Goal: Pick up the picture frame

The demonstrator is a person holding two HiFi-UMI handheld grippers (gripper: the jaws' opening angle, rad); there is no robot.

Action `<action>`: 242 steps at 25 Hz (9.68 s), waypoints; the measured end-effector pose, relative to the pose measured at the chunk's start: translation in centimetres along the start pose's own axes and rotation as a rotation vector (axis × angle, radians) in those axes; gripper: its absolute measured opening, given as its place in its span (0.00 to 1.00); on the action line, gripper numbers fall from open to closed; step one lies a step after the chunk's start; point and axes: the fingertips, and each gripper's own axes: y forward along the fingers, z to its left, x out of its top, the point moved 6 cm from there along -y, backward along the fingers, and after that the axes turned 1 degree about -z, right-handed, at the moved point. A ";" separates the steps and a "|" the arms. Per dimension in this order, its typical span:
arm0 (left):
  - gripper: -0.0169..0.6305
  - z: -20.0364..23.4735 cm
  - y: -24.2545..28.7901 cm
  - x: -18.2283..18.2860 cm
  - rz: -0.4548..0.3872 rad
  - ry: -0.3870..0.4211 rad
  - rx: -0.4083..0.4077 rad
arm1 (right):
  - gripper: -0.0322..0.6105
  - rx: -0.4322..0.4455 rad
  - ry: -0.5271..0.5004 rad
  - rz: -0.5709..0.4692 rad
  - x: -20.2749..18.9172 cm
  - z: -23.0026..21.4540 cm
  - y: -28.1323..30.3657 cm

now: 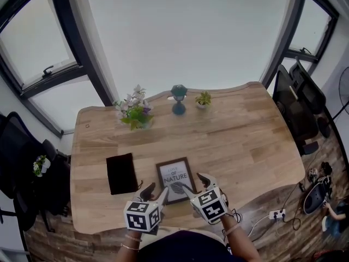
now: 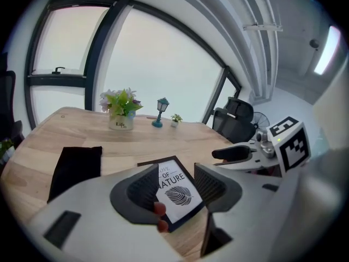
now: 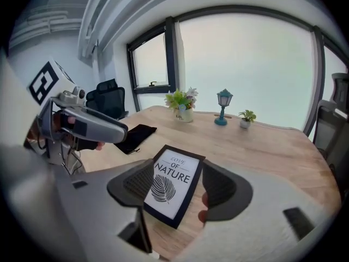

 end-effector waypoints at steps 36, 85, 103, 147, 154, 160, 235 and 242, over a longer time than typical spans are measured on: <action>0.28 5.0 8.7 -6.9 0.345 -0.140 0.023 | 0.44 -0.025 0.224 0.255 -6.7 -3.5 8.5; 0.14 5.6 7.2 -5.6 0.230 -0.114 0.124 | 0.17 -0.028 0.258 0.166 -5.0 -2.9 7.3; 0.13 4.4 5.6 -1.5 0.044 -0.014 0.161 | 0.17 -0.080 0.191 0.002 -1.6 -3.3 5.0; 0.13 -5.1 -5.0 4.0 -0.369 0.181 0.279 | 0.17 -0.137 -0.001 -0.440 3.8 -0.7 -9.2; 0.13 -6.8 -6.9 4.3 -0.410 0.203 0.302 | 0.17 -0.131 -0.017 -0.490 4.1 -0.2 -11.4; 0.13 -7.8 -8.4 5.3 -0.458 0.215 0.322 | 0.17 -0.139 -0.038 -0.544 5.3 0.3 -13.2; 0.13 -5.4 -18.8 9.4 -0.640 0.305 0.265 | 0.17 -0.296 -0.085 -0.673 12.3 9.0 -18.5; 0.13 -5.6 -19.0 9.4 -0.640 0.263 0.241 | 0.17 -0.297 -0.085 -0.664 12.1 9.2 -18.5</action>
